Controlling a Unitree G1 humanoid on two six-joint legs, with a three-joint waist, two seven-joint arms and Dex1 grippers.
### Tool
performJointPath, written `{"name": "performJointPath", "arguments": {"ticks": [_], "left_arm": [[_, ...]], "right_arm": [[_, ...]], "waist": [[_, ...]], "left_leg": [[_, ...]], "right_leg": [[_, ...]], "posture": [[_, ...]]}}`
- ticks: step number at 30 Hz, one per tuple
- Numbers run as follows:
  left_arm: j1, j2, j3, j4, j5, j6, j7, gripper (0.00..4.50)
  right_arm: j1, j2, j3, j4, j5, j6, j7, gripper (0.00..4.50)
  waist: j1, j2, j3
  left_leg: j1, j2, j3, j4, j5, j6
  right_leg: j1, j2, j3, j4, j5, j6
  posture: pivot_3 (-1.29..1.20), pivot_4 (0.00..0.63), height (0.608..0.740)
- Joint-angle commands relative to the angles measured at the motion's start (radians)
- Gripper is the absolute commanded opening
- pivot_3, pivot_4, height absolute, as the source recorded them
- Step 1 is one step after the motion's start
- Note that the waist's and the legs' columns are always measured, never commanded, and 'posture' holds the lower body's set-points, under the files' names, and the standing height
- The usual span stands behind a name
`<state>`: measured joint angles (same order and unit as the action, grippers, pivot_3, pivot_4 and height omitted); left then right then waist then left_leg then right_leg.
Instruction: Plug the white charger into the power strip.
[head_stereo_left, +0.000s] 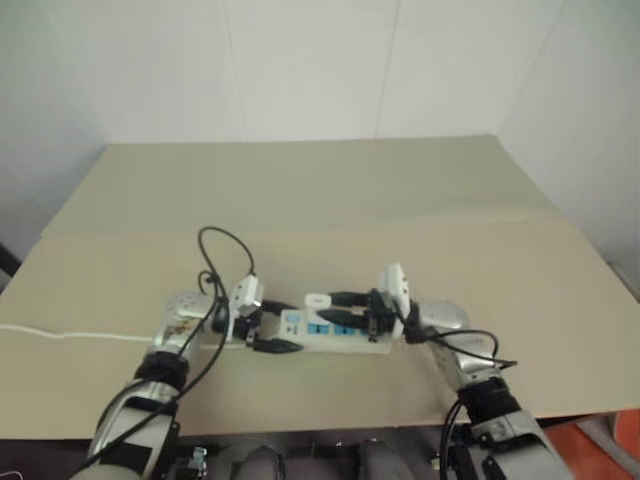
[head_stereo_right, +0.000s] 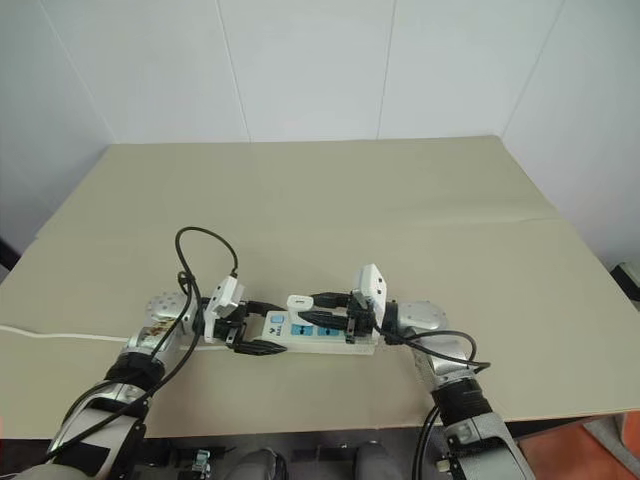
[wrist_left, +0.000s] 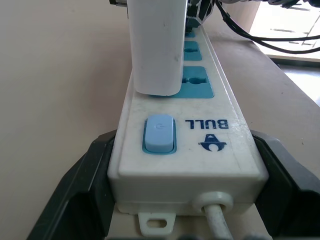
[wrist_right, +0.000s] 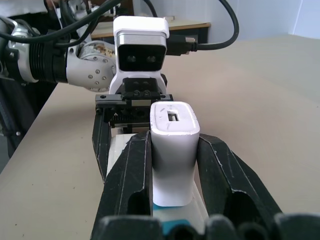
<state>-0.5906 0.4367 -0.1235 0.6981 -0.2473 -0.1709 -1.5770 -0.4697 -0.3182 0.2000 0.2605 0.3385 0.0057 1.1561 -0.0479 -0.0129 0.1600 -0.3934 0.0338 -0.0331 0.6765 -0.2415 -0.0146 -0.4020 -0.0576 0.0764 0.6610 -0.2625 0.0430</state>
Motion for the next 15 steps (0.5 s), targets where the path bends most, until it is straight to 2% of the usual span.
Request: {"name": "performJointPath", "arguments": {"ticks": [1, 10, 15], "left_arm": [[0.000, -0.005, -0.004, -0.026, -0.004, -0.007, -0.016, 3.29], [0.009, -0.006, 0.002, -0.037, -0.003, -0.004, -0.014, 3.29], [0.012, -0.007, 0.003, -0.038, -0.003, -0.006, -0.012, 3.29]], "right_arm": [[-0.022, -0.020, 0.031, 0.053, -0.072, 0.068, -0.032, 1.08], [-0.043, -0.050, 0.068, 0.045, -0.077, 0.149, -0.020, 1.08], [-0.025, -0.055, 0.082, 0.040, -0.094, 0.117, -0.019, 1.08]], "waist": [[-0.001, 0.000, 0.000], [-0.003, 0.000, 0.000], [-0.003, 0.000, 0.000]], "left_leg": [[0.001, 0.000, 0.000, 0.000, 0.000, 0.000], [0.005, 0.000, 0.000, 0.000, 0.000, 0.000], [0.006, 0.000, 0.000, -0.001, 0.000, 0.000]], "right_leg": [[0.000, 0.000, 0.000, 0.000, 0.000, 0.000], [0.005, 0.001, 0.000, 0.000, 0.000, 0.000], [0.006, 0.001, 0.000, -0.001, 0.000, 0.000]], "posture": [[0.00, 0.150, 0.740], [0.00, 0.150, 0.740], [0.00, 0.150, 0.740]]}}
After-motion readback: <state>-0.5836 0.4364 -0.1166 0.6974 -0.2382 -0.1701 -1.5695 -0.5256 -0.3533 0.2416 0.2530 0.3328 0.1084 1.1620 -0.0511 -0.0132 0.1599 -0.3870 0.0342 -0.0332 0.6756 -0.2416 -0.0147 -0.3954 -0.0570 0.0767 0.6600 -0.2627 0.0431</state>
